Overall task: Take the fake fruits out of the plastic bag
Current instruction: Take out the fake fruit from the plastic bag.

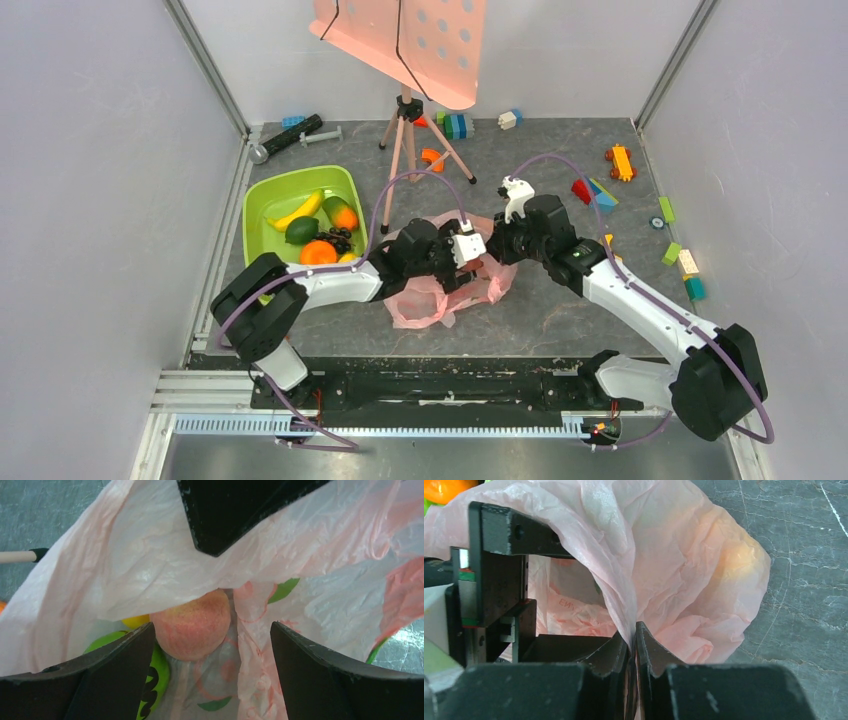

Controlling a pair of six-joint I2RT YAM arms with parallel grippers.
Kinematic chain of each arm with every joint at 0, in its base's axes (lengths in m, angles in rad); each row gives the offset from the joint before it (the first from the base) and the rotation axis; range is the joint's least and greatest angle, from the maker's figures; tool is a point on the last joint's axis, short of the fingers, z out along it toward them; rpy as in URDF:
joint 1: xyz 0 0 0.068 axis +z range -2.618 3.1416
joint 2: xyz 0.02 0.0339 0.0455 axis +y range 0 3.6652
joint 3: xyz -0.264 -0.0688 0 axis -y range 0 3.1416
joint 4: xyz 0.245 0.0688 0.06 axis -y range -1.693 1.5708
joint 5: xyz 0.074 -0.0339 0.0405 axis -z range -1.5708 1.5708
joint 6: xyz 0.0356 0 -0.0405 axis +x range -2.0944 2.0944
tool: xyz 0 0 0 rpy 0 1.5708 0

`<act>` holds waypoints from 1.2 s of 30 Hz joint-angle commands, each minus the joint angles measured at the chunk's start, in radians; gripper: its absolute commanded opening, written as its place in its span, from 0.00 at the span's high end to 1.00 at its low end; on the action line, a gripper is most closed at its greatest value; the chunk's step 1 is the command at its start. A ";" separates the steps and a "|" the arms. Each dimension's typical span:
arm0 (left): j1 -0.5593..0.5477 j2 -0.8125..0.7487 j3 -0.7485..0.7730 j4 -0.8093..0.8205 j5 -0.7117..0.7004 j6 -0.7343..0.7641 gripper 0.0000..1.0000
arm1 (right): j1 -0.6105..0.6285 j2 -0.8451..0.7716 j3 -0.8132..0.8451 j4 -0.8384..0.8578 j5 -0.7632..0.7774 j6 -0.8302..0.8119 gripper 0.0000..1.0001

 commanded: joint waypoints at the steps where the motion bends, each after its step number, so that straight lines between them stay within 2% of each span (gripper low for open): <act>1: 0.001 0.046 0.075 0.018 0.037 0.056 0.10 | -0.006 -0.029 -0.011 0.044 -0.022 0.012 0.89; 6: 0.004 0.101 0.160 -0.109 0.019 0.084 0.12 | -0.006 -0.036 -0.017 0.048 -0.029 0.011 0.89; 16: 0.014 0.192 0.213 -0.140 -0.001 0.097 0.13 | -0.007 -0.040 -0.030 0.052 -0.041 0.008 0.89; 23: 0.014 0.243 0.214 -0.083 -0.015 0.074 0.13 | -0.010 -0.040 -0.035 0.054 -0.049 0.007 0.88; 28: 0.014 0.242 0.195 -0.008 -0.006 0.034 0.16 | -0.011 -0.042 -0.039 0.054 -0.050 0.008 0.88; 33: 0.014 0.215 0.148 0.102 0.014 -0.021 0.24 | -0.013 -0.043 -0.047 0.055 -0.051 0.012 0.89; 36: 0.014 0.194 0.119 0.150 0.022 -0.043 0.32 | -0.014 -0.045 -0.051 0.056 -0.051 0.013 0.88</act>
